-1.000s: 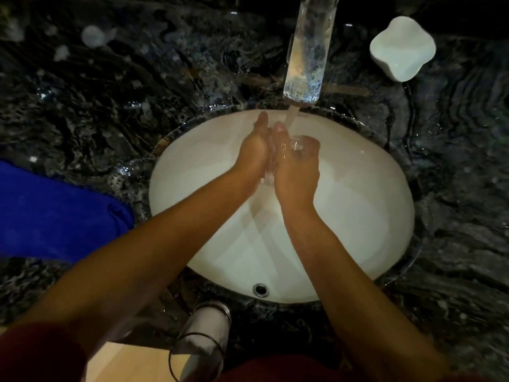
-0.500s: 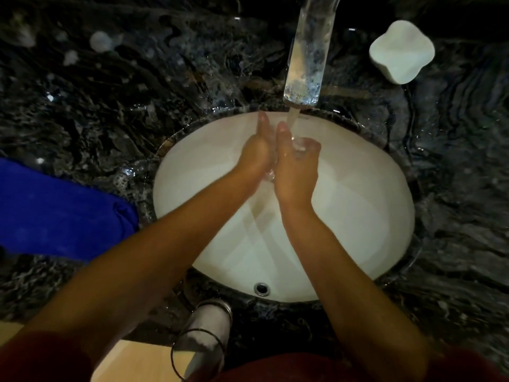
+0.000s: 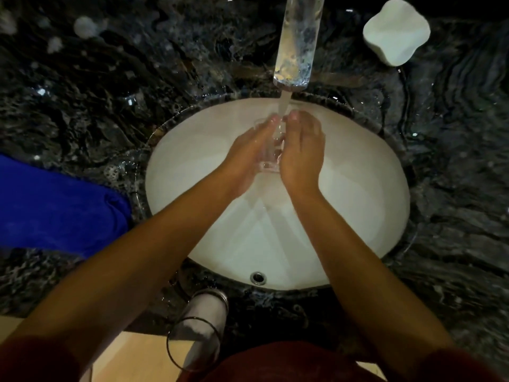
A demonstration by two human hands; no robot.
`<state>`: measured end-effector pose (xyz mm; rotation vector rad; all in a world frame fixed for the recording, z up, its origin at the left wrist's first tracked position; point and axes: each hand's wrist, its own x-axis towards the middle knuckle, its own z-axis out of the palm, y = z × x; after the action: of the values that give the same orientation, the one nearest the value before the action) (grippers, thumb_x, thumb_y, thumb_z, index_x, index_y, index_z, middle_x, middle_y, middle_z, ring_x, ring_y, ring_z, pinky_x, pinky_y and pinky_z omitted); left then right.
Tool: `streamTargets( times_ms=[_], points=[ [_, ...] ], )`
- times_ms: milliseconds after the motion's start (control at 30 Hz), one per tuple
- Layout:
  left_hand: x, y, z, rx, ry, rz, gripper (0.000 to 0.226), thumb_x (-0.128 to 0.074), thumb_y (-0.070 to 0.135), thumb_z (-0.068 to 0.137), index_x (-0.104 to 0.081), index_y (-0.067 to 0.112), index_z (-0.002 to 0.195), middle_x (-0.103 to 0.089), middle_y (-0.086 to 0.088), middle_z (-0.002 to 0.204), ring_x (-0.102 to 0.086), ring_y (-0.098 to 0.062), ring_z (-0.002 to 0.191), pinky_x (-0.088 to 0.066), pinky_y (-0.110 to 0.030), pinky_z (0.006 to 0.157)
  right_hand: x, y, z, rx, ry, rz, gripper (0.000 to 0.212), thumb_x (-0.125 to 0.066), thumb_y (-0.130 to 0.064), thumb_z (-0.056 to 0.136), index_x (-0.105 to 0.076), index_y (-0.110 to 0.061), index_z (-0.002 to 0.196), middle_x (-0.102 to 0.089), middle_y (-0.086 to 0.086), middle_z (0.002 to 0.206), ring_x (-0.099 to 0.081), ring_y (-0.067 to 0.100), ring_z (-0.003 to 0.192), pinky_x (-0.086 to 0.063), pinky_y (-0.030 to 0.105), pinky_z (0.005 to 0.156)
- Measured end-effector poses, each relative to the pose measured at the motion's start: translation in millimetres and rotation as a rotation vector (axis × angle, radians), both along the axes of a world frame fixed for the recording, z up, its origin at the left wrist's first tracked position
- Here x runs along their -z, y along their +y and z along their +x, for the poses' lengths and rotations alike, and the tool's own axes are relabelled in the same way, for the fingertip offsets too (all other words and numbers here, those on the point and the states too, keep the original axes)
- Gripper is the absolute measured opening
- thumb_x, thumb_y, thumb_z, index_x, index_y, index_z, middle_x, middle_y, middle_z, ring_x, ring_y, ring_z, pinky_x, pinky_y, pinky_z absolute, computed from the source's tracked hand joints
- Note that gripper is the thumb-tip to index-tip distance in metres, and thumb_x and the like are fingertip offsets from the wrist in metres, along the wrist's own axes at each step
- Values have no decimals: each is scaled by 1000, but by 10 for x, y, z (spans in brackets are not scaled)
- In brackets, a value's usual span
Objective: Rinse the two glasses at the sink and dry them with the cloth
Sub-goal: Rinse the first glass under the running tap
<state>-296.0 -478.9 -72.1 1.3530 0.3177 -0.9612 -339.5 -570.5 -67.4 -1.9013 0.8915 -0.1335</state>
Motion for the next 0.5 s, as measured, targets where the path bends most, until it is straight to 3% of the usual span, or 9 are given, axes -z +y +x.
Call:
streamTargets(
  times_ms=[67,100,133,200,267,333,433,500],
  points=[
    [6,2,-26,1,-4,27,55,-63,50,98,-65,8,134,-76,-11,110,-75,-25,97,-63,-42,82,57,-5,15,-65,-7,79,39,-33,-36,109,-65,-15,103,-71,4,103,-66,21,97,-53,46,93],
    [28,-16,-11,10,32,19,52,-59,50,100,-65,11,134,-77,-7,103,-75,-20,90,-61,-35,74,48,20,-13,-82,-21,61,35,-35,-32,108,-66,-14,111,-71,6,111,-66,22,104,-52,44,99],
    [24,-44,8,9,63,4,53,-54,53,102,-66,13,134,-77,-4,101,-75,-17,89,-60,-32,74,50,84,-60,-129,-22,2,36,-37,-28,108,-64,-13,126,-66,10,129,-61,24,121,-46,40,110],
    [19,-75,1,-75,163,7,60,-53,61,100,-66,11,130,-75,-3,106,-74,-18,97,-58,-34,90,31,295,-244,-297,-17,-159,48,-37,-23,107,-46,-7,152,-42,15,160,-33,30,152,-24,37,126],
    [-6,-78,52,-117,267,-35,63,-55,67,96,-65,10,121,-73,-6,97,-73,-20,91,-56,-35,90,44,426,-418,-473,-61,-245,58,-33,-31,107,-35,0,157,-28,17,168,-17,33,159,-14,49,129],
    [2,-129,81,-152,293,-23,61,-52,68,96,-66,12,116,-75,-4,86,-74,-17,83,-56,-32,81,32,337,-453,-567,-94,-258,64,-30,-38,107,-33,-1,158,-27,14,169,-15,30,160,-15,52,128],
    [63,-105,-6,-224,261,-121,52,-41,62,104,-68,22,122,-78,3,107,-71,-13,109,-55,-32,92,-10,62,-214,-554,-137,-197,56,-32,-34,106,-46,-10,154,-40,8,164,-23,27,157,-19,45,128],
    [-2,-125,-90,-267,325,-211,45,-43,58,105,-72,28,120,-74,3,121,-67,-13,118,-54,-34,99,-27,-98,-18,-518,-117,-100,43,-45,-29,103,-62,-21,142,-54,2,154,-35,25,150,-28,35,124]
  ],
)
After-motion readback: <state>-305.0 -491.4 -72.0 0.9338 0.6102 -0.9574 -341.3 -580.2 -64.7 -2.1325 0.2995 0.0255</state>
